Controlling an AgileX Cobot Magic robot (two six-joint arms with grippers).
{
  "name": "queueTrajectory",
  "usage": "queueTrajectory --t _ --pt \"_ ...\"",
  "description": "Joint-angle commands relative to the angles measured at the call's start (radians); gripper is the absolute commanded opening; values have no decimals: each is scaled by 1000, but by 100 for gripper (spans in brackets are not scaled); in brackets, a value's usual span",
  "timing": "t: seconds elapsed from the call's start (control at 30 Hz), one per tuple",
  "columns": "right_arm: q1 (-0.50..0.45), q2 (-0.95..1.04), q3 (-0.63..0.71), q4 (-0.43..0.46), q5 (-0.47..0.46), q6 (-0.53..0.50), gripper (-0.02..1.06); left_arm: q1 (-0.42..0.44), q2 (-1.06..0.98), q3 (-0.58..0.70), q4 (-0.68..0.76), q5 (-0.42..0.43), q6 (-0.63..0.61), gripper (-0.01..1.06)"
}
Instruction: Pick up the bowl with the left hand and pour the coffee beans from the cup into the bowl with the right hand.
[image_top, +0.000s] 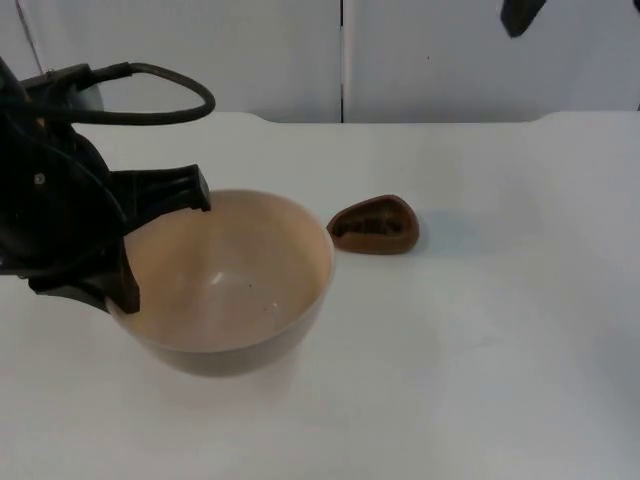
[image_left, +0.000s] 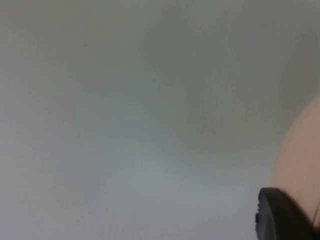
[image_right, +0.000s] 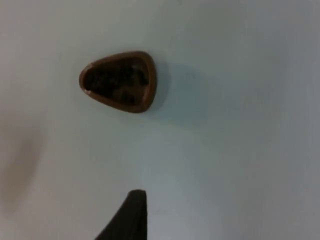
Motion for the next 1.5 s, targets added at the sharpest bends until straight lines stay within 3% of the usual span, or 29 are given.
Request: queueTrajectory --t 0.0,0.23,0.63,0.8,1.03,1.47 --pt "21 44 -24 -31 -19 31 105 2 -7 1 -11 -15 0 0" --pt "67 159 -50 -32 -132 71 101 2 -7 1 -11 -15 0 0" --pt "67 346 -54 -31 -316 169 96 2 -6 1 -11 -16 0 0" --pt "67 441 -138 -31 -293 168 92 2 -6 1 -11 -16 0 0" --pt "67 579 -318 -77 -183 166 89 2 -6 1 -11 -18 0 0" --pt "65 646 -364 -74 -193 168 83 2 -6 1 -12 -18 0 0"
